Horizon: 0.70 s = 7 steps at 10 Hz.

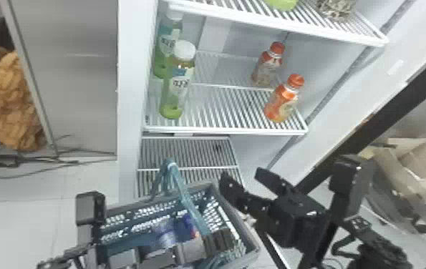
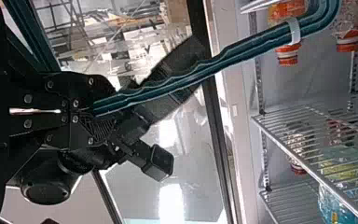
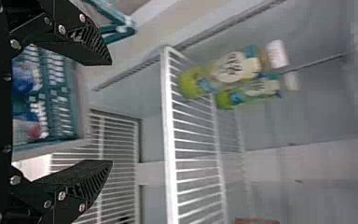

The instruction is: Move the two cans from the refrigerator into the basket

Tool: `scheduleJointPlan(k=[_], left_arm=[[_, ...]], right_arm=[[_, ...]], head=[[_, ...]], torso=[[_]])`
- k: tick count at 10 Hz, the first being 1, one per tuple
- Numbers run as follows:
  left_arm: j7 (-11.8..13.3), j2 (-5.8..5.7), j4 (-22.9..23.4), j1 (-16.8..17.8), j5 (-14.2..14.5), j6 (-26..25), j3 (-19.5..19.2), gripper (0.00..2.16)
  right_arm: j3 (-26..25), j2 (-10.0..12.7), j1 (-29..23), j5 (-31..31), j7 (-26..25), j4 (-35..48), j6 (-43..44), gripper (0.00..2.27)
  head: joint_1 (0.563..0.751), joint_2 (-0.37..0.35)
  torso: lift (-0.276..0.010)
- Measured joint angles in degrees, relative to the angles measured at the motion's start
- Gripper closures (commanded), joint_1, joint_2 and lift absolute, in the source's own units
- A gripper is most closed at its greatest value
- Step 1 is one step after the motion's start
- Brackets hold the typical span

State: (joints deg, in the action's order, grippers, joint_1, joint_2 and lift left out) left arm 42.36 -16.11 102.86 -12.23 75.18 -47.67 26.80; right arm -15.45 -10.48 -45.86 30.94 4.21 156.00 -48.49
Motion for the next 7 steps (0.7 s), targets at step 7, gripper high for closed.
scheduleJointPlan(k=[7], left_arm=[[0.0,0.19,0.0,0.0,-0.1,0.0,-0.2,1.18]], right_arm=[[5.9,0.3,0.0,-4.3,-0.8,-10.5,35.5,0.30]], head=[[0.695,-0.350]], torso=[[-0.276]])
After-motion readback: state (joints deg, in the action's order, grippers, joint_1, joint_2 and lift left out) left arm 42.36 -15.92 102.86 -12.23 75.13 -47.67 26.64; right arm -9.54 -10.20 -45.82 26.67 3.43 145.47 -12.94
